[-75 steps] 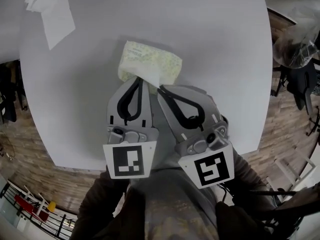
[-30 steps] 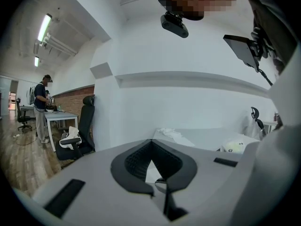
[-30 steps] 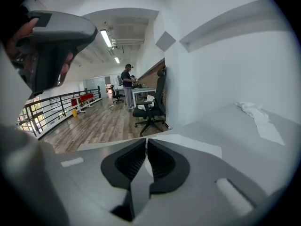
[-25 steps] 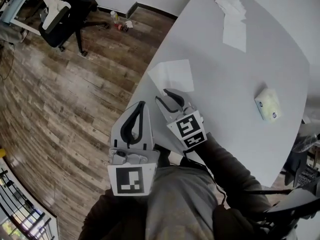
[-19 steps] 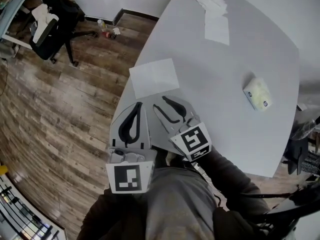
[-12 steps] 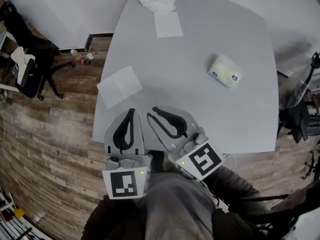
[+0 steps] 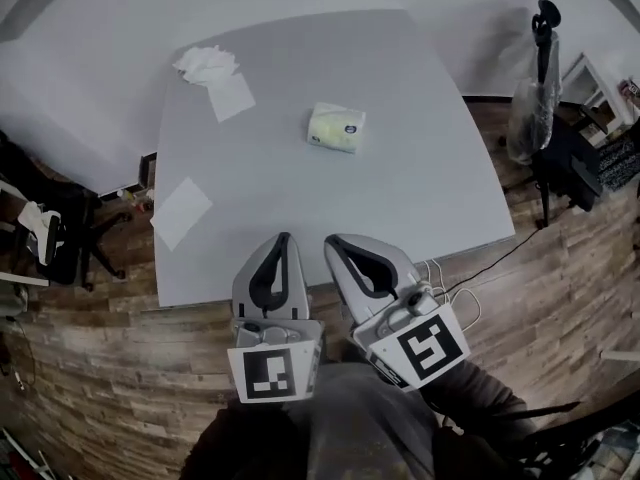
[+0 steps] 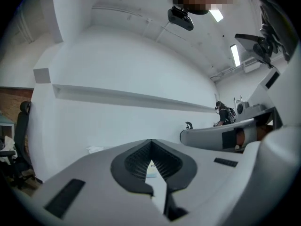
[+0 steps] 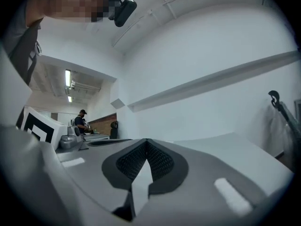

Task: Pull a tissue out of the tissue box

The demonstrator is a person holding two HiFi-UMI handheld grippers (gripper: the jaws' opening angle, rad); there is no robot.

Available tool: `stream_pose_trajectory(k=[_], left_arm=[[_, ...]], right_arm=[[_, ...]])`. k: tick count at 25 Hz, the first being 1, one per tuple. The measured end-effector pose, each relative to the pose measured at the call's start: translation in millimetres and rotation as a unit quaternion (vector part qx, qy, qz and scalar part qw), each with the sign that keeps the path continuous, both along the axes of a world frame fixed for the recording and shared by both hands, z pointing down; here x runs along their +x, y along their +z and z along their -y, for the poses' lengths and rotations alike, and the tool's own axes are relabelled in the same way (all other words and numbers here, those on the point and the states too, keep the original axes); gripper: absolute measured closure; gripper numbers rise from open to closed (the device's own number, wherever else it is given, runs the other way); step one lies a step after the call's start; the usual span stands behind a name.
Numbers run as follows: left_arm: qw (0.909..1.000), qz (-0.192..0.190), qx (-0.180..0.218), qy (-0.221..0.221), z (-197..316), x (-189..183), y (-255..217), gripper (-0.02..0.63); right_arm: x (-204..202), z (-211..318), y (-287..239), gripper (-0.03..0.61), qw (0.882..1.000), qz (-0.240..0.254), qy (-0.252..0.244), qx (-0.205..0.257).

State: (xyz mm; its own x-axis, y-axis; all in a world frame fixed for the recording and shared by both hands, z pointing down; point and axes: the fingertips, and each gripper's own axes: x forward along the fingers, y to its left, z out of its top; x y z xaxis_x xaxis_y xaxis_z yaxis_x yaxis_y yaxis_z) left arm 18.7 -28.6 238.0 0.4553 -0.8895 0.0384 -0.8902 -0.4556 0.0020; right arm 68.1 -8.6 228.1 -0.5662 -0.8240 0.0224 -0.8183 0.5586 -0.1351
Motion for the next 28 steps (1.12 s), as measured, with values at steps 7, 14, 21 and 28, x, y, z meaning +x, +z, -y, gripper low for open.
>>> stream_pose_trajectory(k=[7, 14, 21, 28], left_arm=[[0.9974, 0.013, 0.019, 0.069, -45, 58, -24, 0.615], [0.9929, 0.024, 0.032, 0.112, -74, 71, -37, 0.615], [0.9900, 0.034, 0.048, 0.128, -77, 61, -48, 0.615], [0.9898, 0.002, 0.073, 0.122, -77, 61, -58, 0.615]], right_arm=[[46, -52, -22, 0.577, 0.998, 0.009, 0.054, 0.018], [50, -78, -36, 0.578, 0.996, 0.016, 0.081, 0.030], [45, -81, -51, 0.578, 0.993, 0.009, 0.101, 0.054], [43, -86, -46, 0.578, 0.992, 0.006, 0.108, 0.060]])
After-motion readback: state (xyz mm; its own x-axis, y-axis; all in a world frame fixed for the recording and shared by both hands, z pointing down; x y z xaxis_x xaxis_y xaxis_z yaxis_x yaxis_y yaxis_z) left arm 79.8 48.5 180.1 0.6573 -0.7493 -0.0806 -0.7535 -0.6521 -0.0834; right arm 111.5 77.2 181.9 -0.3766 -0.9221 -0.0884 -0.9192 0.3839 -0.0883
